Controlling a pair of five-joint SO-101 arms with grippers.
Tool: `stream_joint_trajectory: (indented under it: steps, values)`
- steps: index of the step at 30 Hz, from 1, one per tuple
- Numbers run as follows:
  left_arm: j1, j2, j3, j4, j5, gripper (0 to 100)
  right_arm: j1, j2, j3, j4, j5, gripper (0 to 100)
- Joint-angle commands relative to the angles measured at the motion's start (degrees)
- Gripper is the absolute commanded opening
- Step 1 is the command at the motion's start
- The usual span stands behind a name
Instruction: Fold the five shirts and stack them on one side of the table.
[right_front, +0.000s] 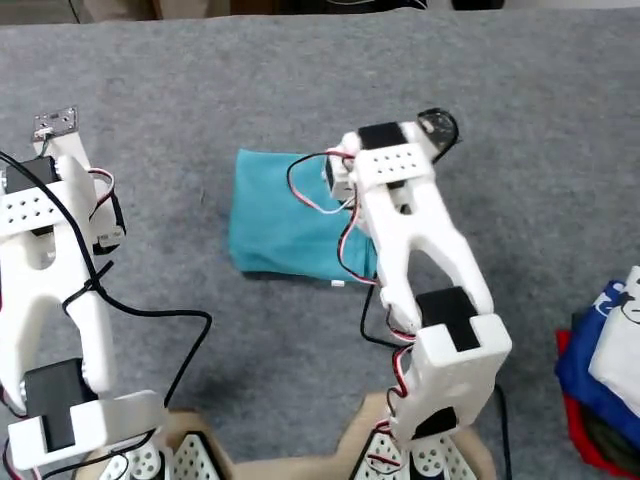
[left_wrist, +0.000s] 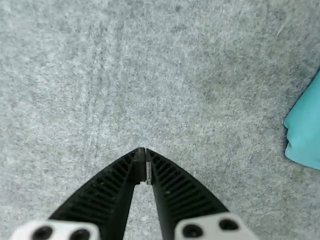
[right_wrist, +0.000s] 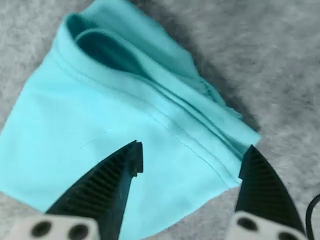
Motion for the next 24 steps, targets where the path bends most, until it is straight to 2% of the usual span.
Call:
stream_joint_trajectory:
  steps: [1, 11, 17, 20, 24]
  values:
    - [-0.4, -2.2, -3.0, 0.4, 0.4, 2, -0.7, 1.5, 0.2, -3.3, -0.1, 31.8]
    - [-0.3, -2.2, -3.0, 0.4, 0.4, 2, -0.4, 11.9, 0.1, -11.1, -0.2, 31.6]
    - [-0.3, -2.2, -2.9, 0.4, 0.4, 2, -0.4, 13.4, -3.3, -8.6, -0.1, 30.9]
    - [-0.4, -2.2, -2.9, 0.4, 0.4, 2, -0.3, 13.6, -4.8, -7.4, 1.1, 23.8]
    - [-0.4, -2.2, -2.7, 0.4, 0.4, 2, -0.3, 13.6, -6.2, -7.5, 6.5, 6.9]
